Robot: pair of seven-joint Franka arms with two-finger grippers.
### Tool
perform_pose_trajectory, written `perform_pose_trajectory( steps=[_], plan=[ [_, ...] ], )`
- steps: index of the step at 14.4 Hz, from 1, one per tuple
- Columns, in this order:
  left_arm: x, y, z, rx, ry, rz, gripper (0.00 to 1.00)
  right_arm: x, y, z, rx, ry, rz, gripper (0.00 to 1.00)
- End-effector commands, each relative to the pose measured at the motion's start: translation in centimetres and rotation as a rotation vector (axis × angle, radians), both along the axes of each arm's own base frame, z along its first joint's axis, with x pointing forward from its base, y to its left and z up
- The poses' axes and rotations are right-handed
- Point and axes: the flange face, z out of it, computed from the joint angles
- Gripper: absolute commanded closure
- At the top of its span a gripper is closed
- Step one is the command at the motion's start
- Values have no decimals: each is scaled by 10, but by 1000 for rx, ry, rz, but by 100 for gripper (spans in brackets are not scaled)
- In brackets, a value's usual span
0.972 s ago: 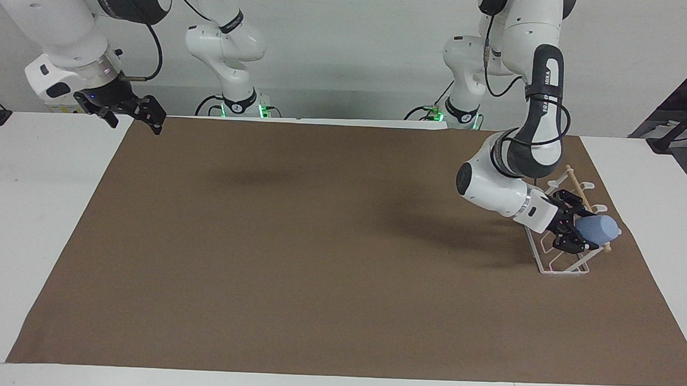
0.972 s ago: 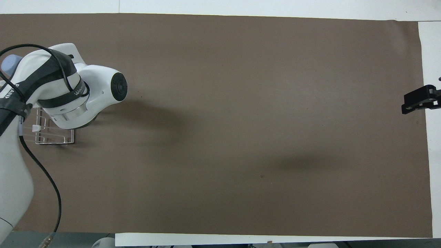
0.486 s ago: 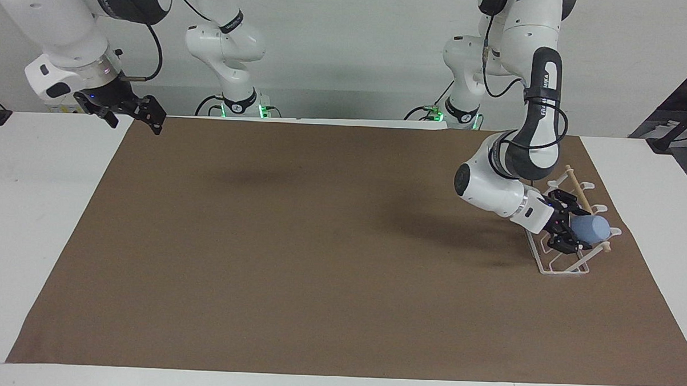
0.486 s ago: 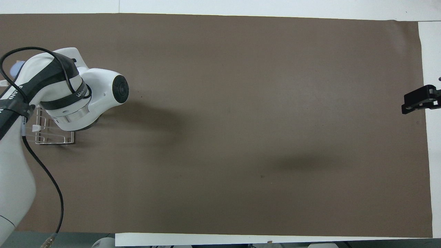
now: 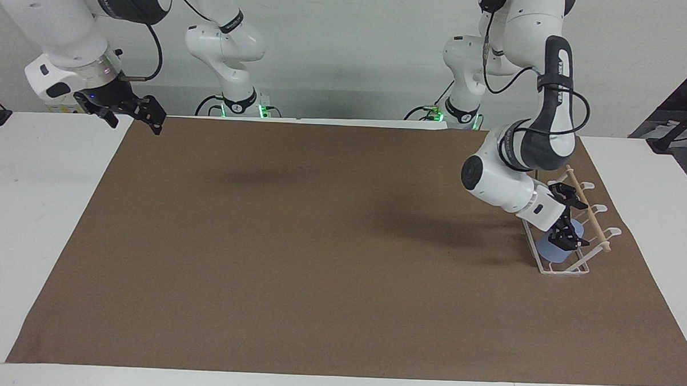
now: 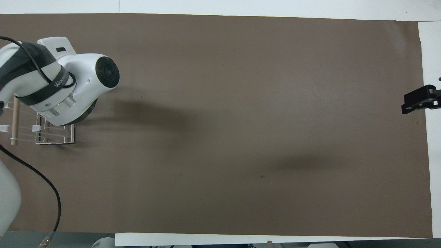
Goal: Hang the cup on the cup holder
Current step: 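Hang the blue cup on a rack peg with the left gripper, then open the left gripper and lift it away from the cup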
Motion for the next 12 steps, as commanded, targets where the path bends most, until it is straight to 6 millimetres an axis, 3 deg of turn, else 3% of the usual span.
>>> perform_pose_trajectory(
  steps=[1, 4, 7, 12],
  plan=[
    [7, -7, 36, -107, 58, -4, 0, -6, 0, 2, 4, 7, 20, 1],
    [15, -14, 77, -318, 172, -42, 0, -6, 0, 2, 4, 9, 19, 1],
    [14, -18, 90, -485, 300, -113, 0, -6, 0, 2, 4, 7, 19, 1],
    [9, 17, 107, -729, 520, -342, 0, -6, 0, 2, 4, 9, 20, 1]
  ],
)
